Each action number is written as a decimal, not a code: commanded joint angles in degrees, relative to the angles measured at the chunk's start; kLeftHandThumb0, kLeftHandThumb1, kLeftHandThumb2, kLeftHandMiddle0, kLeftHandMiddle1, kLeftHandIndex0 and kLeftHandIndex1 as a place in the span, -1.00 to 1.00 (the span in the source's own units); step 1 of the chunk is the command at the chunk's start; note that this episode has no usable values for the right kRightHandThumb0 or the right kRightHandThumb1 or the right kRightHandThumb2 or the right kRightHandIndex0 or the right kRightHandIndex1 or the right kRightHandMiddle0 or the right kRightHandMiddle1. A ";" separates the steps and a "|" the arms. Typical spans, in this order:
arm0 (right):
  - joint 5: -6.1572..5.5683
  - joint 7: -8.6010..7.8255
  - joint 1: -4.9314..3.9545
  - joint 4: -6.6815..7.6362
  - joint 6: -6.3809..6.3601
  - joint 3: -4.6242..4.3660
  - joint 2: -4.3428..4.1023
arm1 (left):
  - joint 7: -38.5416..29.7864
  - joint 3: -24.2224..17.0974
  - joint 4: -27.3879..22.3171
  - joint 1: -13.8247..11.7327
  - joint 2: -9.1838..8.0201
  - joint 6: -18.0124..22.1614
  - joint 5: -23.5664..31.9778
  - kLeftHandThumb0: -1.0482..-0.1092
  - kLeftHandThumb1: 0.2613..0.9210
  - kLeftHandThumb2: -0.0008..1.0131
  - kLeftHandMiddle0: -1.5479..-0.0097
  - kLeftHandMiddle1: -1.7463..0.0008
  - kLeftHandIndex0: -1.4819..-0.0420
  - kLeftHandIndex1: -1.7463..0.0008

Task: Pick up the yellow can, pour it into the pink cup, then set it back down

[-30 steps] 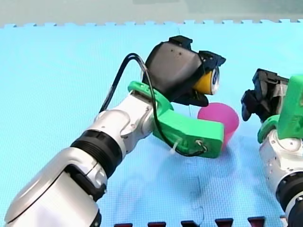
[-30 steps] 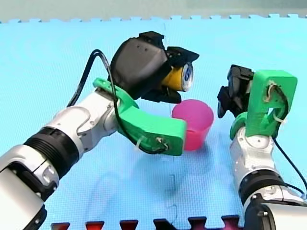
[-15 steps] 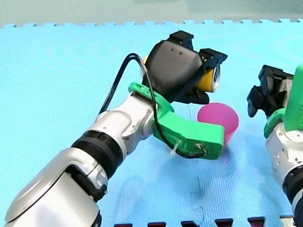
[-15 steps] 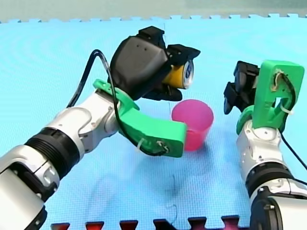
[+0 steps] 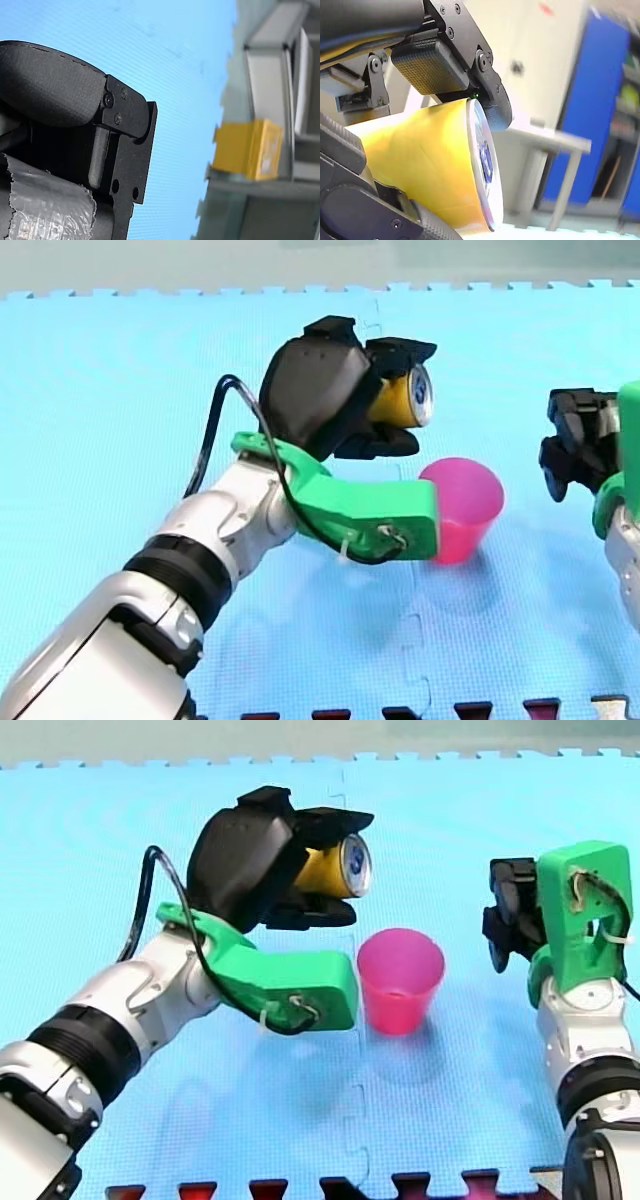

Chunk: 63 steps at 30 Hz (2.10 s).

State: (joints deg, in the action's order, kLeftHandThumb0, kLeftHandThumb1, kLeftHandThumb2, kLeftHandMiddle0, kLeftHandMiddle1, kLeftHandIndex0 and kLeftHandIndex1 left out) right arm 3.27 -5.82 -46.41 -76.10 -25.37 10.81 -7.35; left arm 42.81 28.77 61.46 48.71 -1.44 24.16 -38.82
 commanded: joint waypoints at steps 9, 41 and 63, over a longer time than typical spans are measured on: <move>0.90 -1.72 0.69 -0.54 -2.00 -0.32 -2.07 | 9.14 -3.42 -1.54 -3.87 -3.26 4.29 0.94 0.36 0.74 -1.00 -0.42 0.19 -0.60 1.00; 3.73 -0.18 0.69 -0.86 -3.75 -2.05 -3.68 | 14.21 -15.74 -4.08 -15.68 -3.36 8.34 10.90 0.40 0.55 -0.98 -0.63 0.81 -0.61 1.00; 3.91 0.21 1.13 -1.03 -4.49 -1.84 -4.05 | 11.18 -21.41 -2.71 -18.17 -0.12 15.06 15.58 0.46 0.67 -0.99 -0.62 0.93 -0.58 1.00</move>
State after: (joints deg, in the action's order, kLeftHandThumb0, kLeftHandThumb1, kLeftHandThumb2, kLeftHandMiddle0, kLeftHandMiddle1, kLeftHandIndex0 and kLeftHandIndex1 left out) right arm 7.16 -5.76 -45.40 -77.05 -29.62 8.86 -11.06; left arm 54.24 7.68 58.63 30.26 -1.65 38.44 -23.69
